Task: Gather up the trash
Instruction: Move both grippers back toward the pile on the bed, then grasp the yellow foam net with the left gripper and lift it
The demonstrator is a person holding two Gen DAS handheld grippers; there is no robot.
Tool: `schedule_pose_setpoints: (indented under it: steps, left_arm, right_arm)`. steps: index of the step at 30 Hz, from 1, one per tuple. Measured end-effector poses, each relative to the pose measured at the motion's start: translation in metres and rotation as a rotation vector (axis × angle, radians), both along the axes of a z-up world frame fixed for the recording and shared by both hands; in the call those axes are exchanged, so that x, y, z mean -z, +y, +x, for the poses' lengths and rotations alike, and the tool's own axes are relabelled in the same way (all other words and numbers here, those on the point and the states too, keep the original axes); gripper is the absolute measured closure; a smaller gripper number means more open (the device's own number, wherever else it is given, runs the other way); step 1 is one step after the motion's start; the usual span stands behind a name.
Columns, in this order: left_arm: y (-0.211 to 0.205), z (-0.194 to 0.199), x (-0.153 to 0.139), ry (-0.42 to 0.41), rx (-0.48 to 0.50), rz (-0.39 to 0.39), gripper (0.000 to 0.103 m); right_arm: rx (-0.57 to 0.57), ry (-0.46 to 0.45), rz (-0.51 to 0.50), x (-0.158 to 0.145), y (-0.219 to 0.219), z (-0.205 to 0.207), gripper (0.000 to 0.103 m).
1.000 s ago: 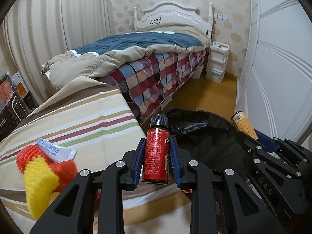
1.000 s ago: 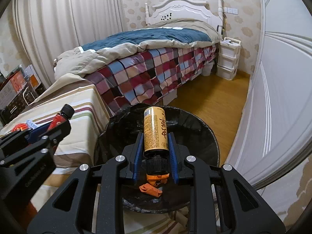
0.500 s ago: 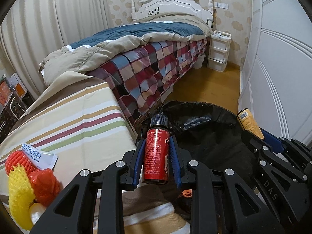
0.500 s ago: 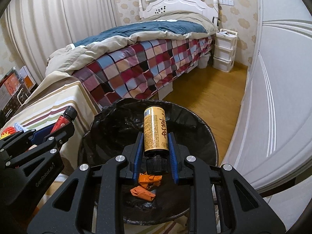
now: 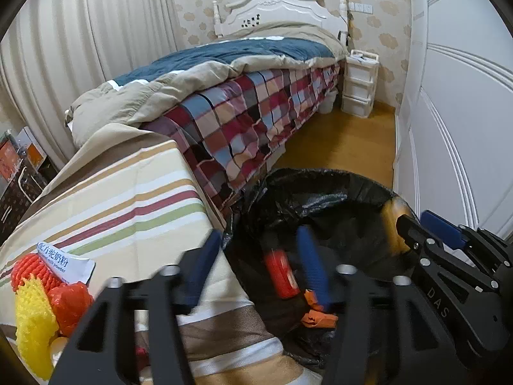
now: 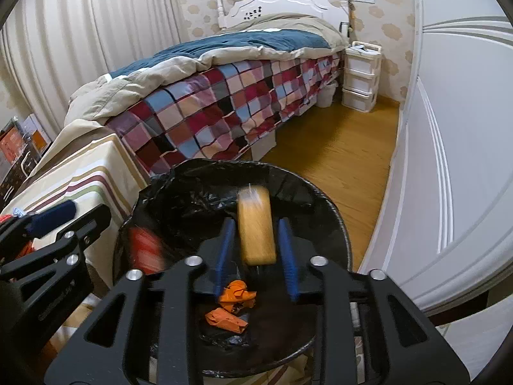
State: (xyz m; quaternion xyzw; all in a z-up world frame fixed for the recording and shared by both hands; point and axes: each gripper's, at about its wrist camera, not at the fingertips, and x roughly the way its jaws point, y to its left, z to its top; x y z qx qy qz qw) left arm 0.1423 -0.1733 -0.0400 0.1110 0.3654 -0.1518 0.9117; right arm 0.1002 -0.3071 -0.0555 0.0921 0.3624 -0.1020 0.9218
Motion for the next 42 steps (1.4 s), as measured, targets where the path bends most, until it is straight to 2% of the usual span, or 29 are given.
schedule_pose_setpoints:
  steps: [1, 4, 5, 10, 17, 30, 39, 42]
  left_arm:
    - [0.001, -0.001, -0.001, -0.007, -0.003, -0.003, 0.036]
    - [0.004, -0.003, -0.004, -0.021, -0.012, -0.002, 0.030]
    - [0.005, -0.004, -0.005, -0.024, -0.015, -0.001, 0.029]
    - [0.015, -0.013, -0.010, -0.049, -0.036, 0.006, 0.025]
    - [0.038, -0.029, -0.021, -0.062, -0.068, -0.007, 0.023]
    - [0.112, -0.059, -0.042, -0.084, -0.172, -0.035, 0.023]
    - [0.175, -0.064, -0.040, -0.069, -0.287, -0.062, 0.023]
    - [0.188, -0.061, -0.035, -0.048, -0.286, -0.080, 0.022]
  right_arm:
    - [0.007, -0.004, -0.003, -0.001, -0.001, -0.002, 0.062]
    - [0.021, -0.007, -0.007, -0.002, -0.002, -0.006, 0.058]
    - [0.025, -0.007, -0.009, -0.003, -0.003, -0.007, 0.053]
    - [0.033, -0.009, -0.013, -0.005, -0.001, -0.013, 0.044]
    - [0.011, -0.014, -0.017, -0.012, 0.017, -0.027, 0.038]
    - [-0.077, -0.033, 0.003, -0.030, 0.069, -0.045, 0.037]
    - [-0.163, -0.027, 0.007, -0.033, 0.111, -0.052, 0.037]
    - [-0.188, -0.022, 0.005, -0.033, 0.123, -0.052, 0.037]
